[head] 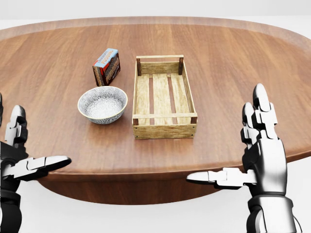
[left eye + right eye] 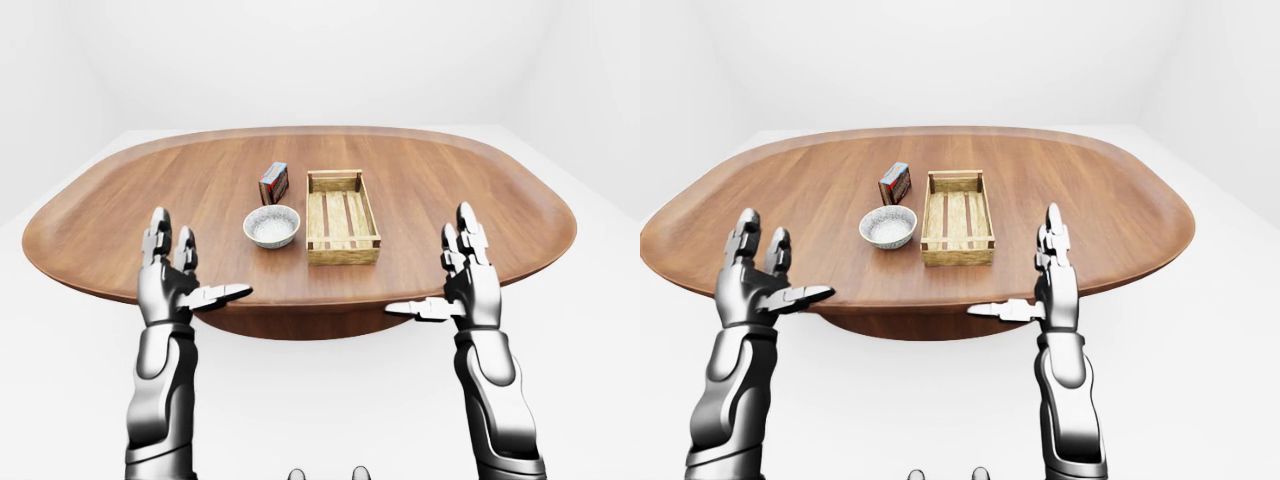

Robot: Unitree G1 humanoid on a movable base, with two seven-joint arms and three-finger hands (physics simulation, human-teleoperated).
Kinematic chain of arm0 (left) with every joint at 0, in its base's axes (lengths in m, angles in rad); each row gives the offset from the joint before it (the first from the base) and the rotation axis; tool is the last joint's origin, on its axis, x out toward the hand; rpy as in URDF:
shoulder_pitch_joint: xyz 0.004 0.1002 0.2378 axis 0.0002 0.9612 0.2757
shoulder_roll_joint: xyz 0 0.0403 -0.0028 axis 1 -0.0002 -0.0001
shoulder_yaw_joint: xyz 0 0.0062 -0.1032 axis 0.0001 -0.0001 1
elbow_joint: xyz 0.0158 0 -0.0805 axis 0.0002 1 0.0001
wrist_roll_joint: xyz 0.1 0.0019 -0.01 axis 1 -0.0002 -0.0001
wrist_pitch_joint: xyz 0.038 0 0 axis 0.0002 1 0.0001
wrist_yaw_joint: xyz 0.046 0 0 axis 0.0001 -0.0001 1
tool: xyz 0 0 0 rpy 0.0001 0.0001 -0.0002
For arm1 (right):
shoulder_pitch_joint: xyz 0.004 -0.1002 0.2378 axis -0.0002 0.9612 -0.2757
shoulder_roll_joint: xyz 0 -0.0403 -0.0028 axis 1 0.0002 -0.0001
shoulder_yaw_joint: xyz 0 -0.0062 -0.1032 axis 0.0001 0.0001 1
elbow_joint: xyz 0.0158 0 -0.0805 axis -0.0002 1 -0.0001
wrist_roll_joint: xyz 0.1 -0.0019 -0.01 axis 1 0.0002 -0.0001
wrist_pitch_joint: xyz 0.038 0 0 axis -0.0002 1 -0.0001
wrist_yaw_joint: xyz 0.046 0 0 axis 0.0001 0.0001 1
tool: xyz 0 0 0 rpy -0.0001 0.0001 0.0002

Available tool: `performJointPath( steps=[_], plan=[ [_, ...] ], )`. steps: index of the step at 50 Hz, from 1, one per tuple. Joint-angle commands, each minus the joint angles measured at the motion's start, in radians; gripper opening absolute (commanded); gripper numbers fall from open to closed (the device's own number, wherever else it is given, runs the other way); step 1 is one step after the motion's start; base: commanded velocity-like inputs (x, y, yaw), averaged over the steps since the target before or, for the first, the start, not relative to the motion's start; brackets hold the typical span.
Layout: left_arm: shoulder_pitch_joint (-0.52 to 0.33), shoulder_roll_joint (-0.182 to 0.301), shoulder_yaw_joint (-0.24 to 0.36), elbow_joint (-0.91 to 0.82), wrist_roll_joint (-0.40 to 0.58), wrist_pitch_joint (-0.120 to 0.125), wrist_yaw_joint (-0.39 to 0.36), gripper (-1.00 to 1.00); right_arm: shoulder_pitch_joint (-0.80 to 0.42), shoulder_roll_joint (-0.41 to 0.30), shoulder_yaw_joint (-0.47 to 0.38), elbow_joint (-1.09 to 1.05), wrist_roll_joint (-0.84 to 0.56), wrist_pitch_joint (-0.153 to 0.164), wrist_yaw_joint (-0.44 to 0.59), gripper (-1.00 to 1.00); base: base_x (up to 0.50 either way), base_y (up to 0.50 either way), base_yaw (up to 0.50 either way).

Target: Pick up the bowl on the left and put it in the tray.

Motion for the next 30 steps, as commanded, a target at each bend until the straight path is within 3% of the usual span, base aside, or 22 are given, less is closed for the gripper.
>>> performJointPath(
  steps=[1,9,21,30],
  plan=[
    [-0.056,0.075,0.105,-0.065,-0.145,0.0,0.053,1.0,0.01,-0.002,-0.015,-0.068,0.006,0.0,0.005,1.0,0.0,0.0,0.0],
    [-0.062,0.103,0.149,-0.12,-0.215,0.0,0.089,1.0,0.018,-0.005,-0.023,-0.209,0.002,0.0,0.012,1.0,0.0,0.0,0.0],
    [-0.079,0.127,0.16,-0.084,-0.254,0.0,0.107,1.0,0.013,-0.019,0.008,-0.391,-0.079,0.0,0.046,1.0,0.0,0.0,0.0],
    [-0.078,0.129,0.16,-0.083,-0.261,0.0,0.108,1.0,0.017,-0.001,0.025,-0.379,-0.124,0.0,0.069,1.0,0.0,0.45,0.0]
  ],
)
